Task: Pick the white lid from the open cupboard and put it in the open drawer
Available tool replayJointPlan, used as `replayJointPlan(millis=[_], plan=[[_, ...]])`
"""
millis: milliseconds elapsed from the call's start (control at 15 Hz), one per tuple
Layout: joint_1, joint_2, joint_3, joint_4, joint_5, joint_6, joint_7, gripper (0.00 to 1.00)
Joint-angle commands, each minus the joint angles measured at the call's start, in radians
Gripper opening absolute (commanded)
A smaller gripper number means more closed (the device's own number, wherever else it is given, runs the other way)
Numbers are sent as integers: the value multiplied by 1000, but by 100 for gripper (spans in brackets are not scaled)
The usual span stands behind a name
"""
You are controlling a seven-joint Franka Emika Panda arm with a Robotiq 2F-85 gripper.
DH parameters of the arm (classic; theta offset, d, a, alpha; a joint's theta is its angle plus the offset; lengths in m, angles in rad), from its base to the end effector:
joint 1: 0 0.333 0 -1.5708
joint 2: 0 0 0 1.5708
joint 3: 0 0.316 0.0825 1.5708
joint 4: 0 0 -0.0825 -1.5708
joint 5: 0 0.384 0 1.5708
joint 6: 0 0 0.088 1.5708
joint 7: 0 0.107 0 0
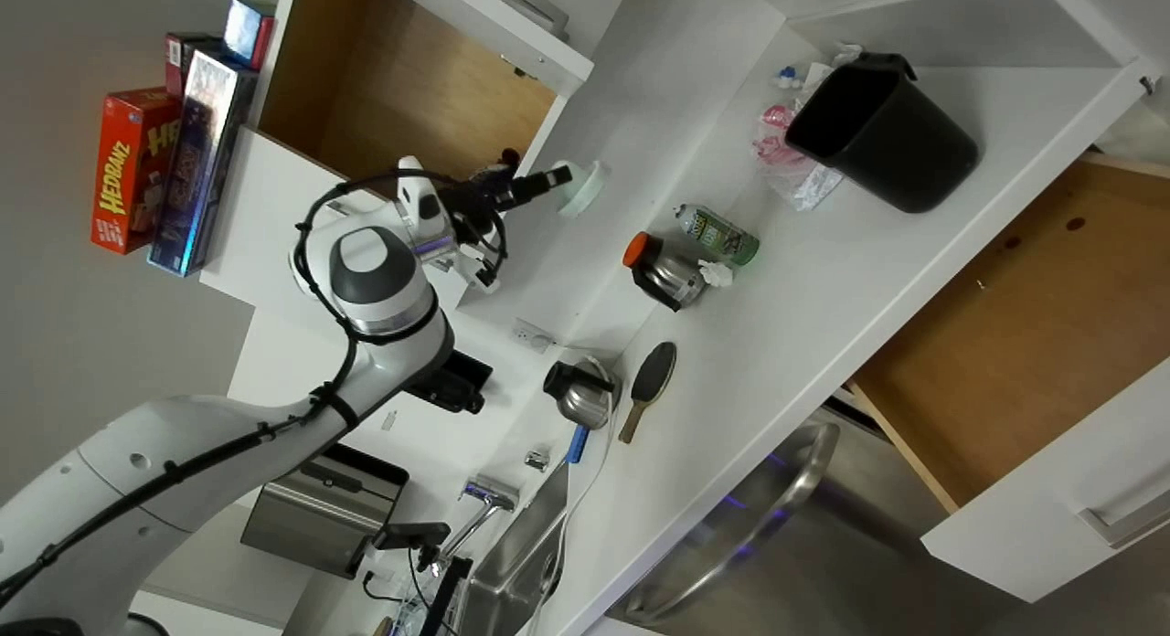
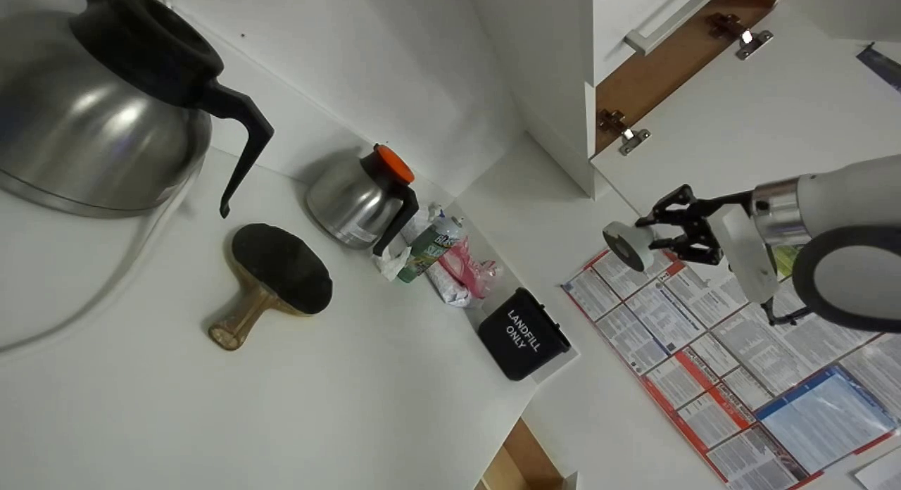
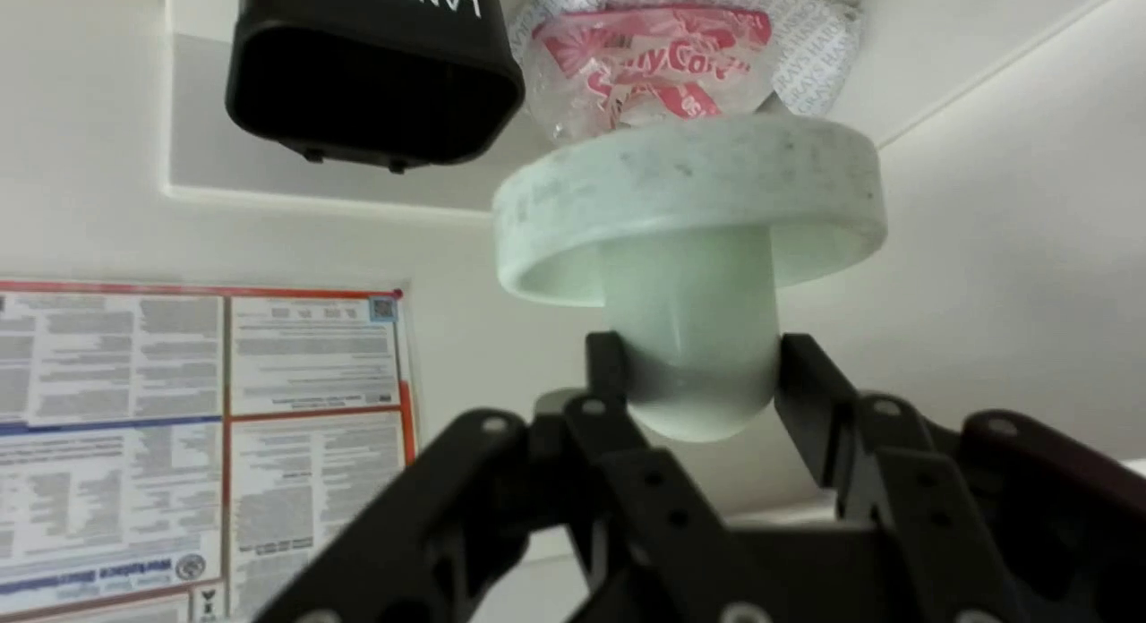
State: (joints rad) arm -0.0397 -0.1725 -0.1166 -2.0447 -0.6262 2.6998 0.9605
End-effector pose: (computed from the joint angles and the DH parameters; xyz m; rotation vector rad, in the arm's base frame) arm 0.5505 -0.0713 0.6092 2.5689 -0.8924 1.3388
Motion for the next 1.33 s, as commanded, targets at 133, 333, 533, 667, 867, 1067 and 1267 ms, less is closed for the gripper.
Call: replayJointPlan(millis=[133, 333, 533, 667, 867, 1067, 1267], plan=[[-43, -16, 32, -118, -225, 1, 313, 22], [-54, 7, 35, -149, -361, -5, 475, 22], [-66, 39, 20, -166, -490, 14, 587, 22], [-77, 58, 9, -171, -565, 11, 638, 22], [-94, 81, -7, -178, -639, 10, 669, 22], [-96, 80, -18, -185, -660, 24, 652, 22], [-91, 97, -15, -176, -631, 14, 636, 47]])
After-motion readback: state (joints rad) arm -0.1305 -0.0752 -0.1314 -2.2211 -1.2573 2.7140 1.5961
